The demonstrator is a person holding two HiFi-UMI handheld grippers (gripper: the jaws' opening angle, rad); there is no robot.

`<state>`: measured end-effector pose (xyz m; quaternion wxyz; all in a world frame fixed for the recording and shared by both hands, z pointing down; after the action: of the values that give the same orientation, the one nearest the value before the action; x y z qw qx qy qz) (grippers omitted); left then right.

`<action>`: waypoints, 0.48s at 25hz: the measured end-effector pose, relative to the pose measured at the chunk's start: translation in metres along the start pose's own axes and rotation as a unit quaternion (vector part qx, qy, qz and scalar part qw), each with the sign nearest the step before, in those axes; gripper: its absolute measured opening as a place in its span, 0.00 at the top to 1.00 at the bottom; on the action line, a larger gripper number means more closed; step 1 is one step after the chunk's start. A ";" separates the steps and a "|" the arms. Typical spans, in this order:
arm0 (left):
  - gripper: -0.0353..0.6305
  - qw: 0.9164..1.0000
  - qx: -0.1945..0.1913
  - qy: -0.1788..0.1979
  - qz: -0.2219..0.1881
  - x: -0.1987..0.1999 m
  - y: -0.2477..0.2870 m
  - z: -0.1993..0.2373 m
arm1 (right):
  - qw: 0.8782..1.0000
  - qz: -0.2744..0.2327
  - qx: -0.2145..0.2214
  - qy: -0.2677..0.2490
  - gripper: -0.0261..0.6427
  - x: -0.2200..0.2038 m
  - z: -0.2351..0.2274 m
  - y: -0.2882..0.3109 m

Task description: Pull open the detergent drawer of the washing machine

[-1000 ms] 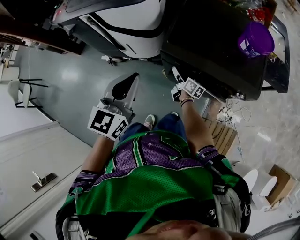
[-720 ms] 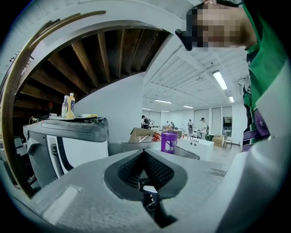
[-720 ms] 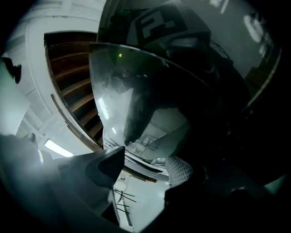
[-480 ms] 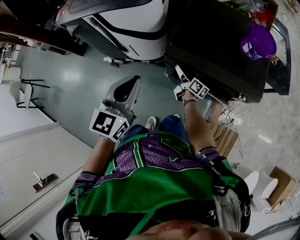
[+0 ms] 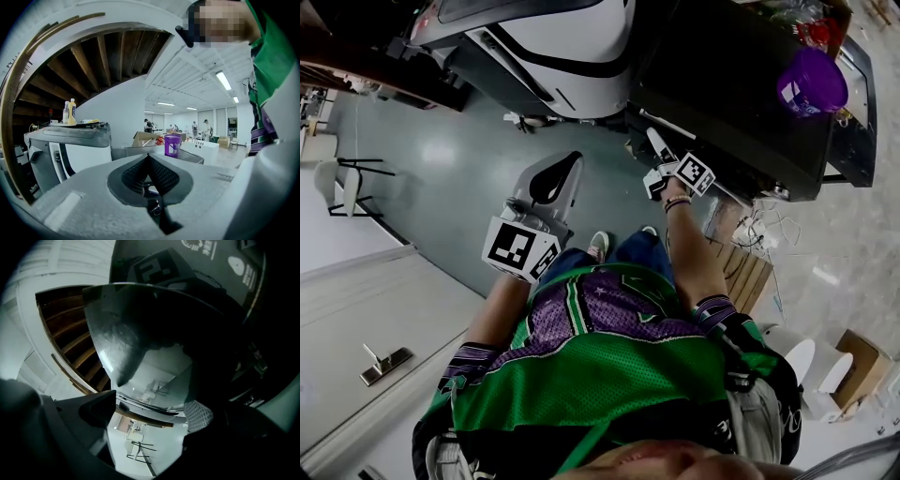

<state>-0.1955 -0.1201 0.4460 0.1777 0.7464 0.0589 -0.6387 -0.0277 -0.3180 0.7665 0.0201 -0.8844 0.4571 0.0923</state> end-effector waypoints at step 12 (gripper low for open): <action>0.92 1.000 0.003 0.011 -0.005 0.002 -0.021 -0.004 | 0.987 -0.062 0.006 0.147 0.27 0.008 0.000 -0.005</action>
<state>-0.1977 -0.0997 0.4410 0.1716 0.7534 0.0627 -0.6317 -0.0190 -0.3210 0.7649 -0.0360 -0.9147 0.4002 -0.0426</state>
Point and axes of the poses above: the fingertips, and each gripper's own axes: y forward along the fingers, z to its left, x out of its top, the point moved 8 cm from there along -y, backward along the fingers, and after that the axes turned 7 degrees about y, right-handed, at the moved point
